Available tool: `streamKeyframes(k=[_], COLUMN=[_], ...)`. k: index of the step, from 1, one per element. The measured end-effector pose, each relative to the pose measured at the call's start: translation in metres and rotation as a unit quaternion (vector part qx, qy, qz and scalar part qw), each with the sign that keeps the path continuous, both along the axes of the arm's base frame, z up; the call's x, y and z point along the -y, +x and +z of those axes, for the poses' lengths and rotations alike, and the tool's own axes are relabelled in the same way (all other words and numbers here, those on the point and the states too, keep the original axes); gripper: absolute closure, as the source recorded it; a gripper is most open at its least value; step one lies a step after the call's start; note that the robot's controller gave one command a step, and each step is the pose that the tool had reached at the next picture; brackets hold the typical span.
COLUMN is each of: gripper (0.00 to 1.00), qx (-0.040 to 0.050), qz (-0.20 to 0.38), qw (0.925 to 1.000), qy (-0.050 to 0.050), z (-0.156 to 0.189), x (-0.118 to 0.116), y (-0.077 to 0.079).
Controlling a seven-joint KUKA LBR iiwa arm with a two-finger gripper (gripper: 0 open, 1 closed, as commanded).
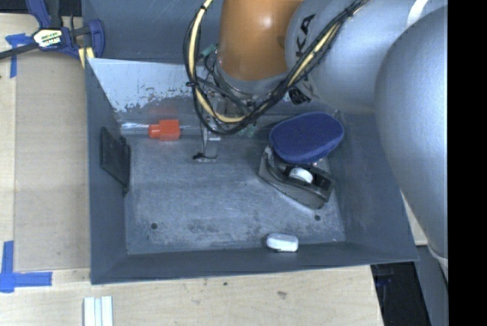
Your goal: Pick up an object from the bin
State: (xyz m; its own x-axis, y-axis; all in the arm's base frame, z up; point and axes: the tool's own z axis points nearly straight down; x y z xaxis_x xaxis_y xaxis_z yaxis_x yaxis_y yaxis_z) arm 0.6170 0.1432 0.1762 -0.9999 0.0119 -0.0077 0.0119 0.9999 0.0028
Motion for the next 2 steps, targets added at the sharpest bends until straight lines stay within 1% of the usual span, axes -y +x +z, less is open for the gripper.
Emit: streamKeyframes(k=[1, 2], gripper=[0.0, 1.0], qx=[-0.005, -0.0025], qz=[-0.001, -0.001], qw=[1.0, 1.0], qy=[-0.001, -0.001], z=[-0.0544, -0.0507], x=[-0.0352, -0.0333], y=[0.0055, 0.007])
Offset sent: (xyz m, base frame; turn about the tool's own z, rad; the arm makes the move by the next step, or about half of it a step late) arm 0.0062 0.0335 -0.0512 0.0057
